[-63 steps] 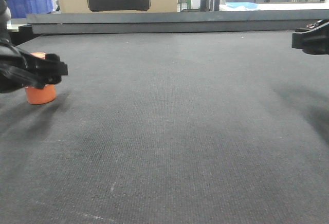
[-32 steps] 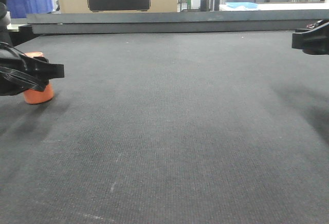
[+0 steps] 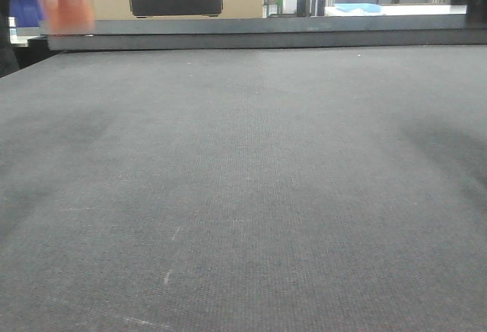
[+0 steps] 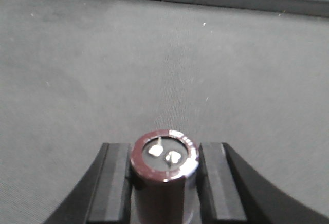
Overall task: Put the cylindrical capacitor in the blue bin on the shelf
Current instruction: 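Lift both held cylinders up off the table, then drive the base away from the table holding both cylinders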
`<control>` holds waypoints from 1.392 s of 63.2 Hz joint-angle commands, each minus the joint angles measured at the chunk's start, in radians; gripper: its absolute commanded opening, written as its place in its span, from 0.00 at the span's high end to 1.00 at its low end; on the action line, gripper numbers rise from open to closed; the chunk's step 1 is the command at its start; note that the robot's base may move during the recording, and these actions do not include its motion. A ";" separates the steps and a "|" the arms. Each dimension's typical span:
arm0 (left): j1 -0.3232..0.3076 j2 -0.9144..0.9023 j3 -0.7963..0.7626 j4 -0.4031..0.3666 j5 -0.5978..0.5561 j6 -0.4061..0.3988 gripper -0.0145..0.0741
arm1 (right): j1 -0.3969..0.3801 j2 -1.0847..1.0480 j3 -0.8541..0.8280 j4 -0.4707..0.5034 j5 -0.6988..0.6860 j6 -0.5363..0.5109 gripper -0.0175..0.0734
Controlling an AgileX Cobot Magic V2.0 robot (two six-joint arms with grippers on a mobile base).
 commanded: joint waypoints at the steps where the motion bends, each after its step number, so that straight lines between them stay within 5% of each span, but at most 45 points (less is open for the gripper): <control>1: -0.006 -0.062 -0.088 0.032 0.150 0.000 0.96 | -0.002 -0.078 -0.087 -0.007 0.176 -0.005 0.98; 19: -0.006 -0.163 -0.304 0.105 0.597 0.000 0.96 | -0.002 -0.244 -0.257 -0.005 0.525 -0.005 0.98; 28: -0.004 -0.236 -0.318 0.139 0.719 0.000 0.96 | -0.002 -0.317 -0.263 0.023 0.630 -0.005 0.98; 41: -0.003 -0.361 -0.316 0.337 0.912 -0.157 0.96 | -0.002 -0.393 -0.265 0.040 0.728 -0.005 0.98; 88: -0.003 -0.436 -0.316 0.358 0.967 -0.162 0.96 | -0.002 -0.431 -0.265 0.040 0.732 -0.005 0.98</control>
